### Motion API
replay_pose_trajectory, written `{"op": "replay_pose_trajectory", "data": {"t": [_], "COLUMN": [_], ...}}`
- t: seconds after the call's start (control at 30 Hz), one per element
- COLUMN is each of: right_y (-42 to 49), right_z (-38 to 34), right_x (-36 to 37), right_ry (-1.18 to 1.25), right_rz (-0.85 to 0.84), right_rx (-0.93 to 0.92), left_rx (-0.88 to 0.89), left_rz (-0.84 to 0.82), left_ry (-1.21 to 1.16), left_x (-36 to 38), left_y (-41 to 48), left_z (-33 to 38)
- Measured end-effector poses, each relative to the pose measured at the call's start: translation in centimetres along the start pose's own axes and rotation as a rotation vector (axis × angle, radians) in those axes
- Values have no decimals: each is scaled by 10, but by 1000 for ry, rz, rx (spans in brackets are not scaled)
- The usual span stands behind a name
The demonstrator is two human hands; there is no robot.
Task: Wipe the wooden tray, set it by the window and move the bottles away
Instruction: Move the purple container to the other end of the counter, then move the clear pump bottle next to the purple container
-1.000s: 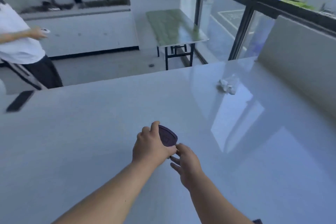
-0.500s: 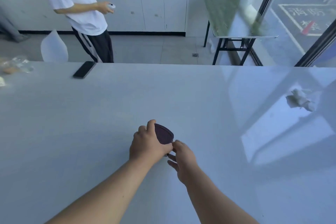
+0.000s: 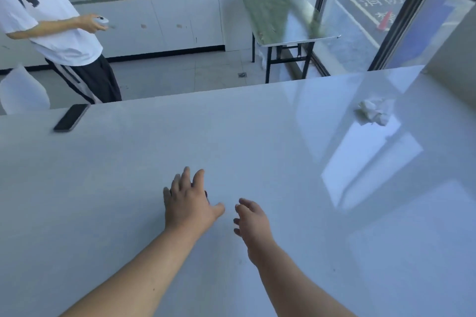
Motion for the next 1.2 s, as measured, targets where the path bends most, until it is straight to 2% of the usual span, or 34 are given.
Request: {"op": "replay_pose_trajectory", "data": {"t": [0.07,0.13,0.27,0.43,0.63,0.77,0.9,1.03,1.2], "right_y": [-17,-44,-126,-273,-434,-495,-520,-506,-481], "right_z": [-7,-11,8,85,210,270,296,303,311], "right_x": [-62,-144,-325,-524,-658,-721,-786,-831,-849], "right_ry": [-22,-45,-82,39,246,383,491,661,849], "right_rz": [130,296,615,1004,1303,1384,1363,1236,1153], "right_rx": [-77,-138,-170,-125,-19,28,5,25,-36], "left_rx": [144,264,547,875,1152,1263,1271,1282,1287], "left_rz": [-37,-154,-355,-520,-648,-682,-668,-660,-595], "left_ry": [-66,-141,-159,-93,-51,-44,-108,-97,-128], "left_x": [-1,6,42,96,154,188,211,233,242], "left_y": [-18,-49,-154,-340,-574,-693,-769,-807,-816], "left_z": [58,130,284,446,571,625,674,703,711]}}
Point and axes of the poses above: each hand's wrist, its own y-axis towards the middle knuckle, its own x-axis out of the palm, z = x × y, the point moved 5 cm from there along y, towards the middle knuckle, and after that the axes turned 8 degrees about -x, right-handed, at the moved point
